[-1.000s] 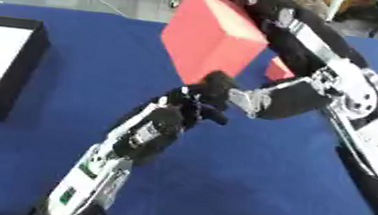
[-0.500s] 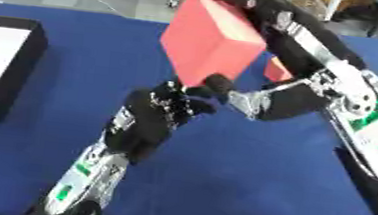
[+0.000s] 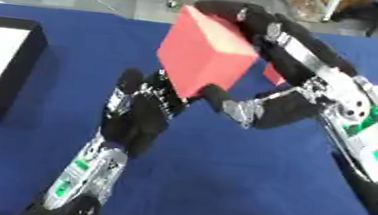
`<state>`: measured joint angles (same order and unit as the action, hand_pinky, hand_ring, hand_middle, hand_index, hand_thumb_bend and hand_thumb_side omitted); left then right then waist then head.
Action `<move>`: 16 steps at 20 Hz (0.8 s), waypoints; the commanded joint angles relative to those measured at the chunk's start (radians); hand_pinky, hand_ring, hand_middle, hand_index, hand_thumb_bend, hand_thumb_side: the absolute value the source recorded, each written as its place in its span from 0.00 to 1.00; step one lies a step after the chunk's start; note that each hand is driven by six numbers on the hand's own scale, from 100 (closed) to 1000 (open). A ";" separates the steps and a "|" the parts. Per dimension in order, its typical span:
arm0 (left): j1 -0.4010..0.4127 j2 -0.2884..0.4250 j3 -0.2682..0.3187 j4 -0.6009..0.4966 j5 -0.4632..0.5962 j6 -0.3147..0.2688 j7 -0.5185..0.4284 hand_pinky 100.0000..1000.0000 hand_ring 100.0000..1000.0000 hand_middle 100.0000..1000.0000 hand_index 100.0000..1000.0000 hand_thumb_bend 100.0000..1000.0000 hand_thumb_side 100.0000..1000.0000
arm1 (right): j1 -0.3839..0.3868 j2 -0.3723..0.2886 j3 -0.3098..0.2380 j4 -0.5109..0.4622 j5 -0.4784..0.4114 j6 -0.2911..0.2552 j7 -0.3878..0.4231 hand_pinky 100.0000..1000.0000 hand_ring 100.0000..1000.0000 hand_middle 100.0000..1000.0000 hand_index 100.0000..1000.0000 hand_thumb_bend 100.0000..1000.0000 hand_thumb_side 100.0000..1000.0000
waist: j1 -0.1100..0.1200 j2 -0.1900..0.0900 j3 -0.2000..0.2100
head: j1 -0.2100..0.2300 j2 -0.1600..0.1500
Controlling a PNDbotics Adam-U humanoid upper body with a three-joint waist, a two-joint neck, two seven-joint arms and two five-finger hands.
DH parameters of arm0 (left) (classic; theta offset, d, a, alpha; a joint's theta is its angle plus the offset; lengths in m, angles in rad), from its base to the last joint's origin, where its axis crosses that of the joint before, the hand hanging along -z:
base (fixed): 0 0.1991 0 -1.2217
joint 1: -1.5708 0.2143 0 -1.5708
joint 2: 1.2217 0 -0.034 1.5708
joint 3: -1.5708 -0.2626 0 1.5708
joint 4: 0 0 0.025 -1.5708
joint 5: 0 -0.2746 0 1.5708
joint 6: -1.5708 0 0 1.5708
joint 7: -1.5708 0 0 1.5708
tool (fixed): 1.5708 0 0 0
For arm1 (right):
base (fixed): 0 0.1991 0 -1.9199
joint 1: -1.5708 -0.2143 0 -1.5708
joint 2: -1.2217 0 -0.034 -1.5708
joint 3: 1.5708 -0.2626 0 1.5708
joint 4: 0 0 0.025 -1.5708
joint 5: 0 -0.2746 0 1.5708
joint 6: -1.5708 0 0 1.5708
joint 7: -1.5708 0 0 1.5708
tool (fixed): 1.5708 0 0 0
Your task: Pick up the objects with one hand, pass them to the other hand, and then place them into the box on the other side of the table.
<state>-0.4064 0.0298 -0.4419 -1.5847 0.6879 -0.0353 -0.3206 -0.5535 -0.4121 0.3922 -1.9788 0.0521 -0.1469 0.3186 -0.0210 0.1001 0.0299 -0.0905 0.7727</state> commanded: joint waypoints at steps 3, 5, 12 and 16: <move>-0.024 -0.005 -0.009 -0.015 -0.017 0.016 -0.013 0.99 0.72 0.72 0.90 0.55 0.63 | -0.005 -0.006 0.005 0.005 0.029 -0.001 0.018 0.76 0.91 0.53 0.50 0.00 0.06 | -0.002 -0.009 0.000 | -0.005 -0.003; -0.026 -0.007 -0.014 -0.013 -0.020 0.023 -0.021 0.99 0.72 0.72 0.90 0.54 0.63 | -0.003 -0.008 0.008 0.013 0.038 -0.004 0.022 0.76 0.91 0.53 0.50 0.00 0.08 | -0.002 -0.009 0.001 | -0.006 -0.003; -0.034 -0.010 -0.033 -0.011 -0.031 0.041 -0.043 1.00 0.72 0.71 0.90 0.52 0.65 | -0.004 -0.009 0.014 0.044 0.062 -0.013 0.031 0.76 0.91 0.53 0.50 0.00 0.08 | -0.002 -0.009 0.002 | -0.006 -0.003; -0.038 -0.011 -0.042 -0.013 -0.036 0.050 -0.057 1.00 0.72 0.71 0.90 0.51 0.65 | -0.005 -0.008 0.019 0.069 0.077 -0.021 0.033 0.76 0.92 0.53 0.50 0.00 0.08 | -0.002 -0.009 0.003 | -0.007 -0.003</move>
<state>-0.4256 0.0252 -0.4796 -1.5838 0.6578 0.0127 -0.3705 -0.5457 -0.4118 0.4146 -1.9094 0.1201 -0.1615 0.3502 -0.0217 0.1001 0.0322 -0.0941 0.7727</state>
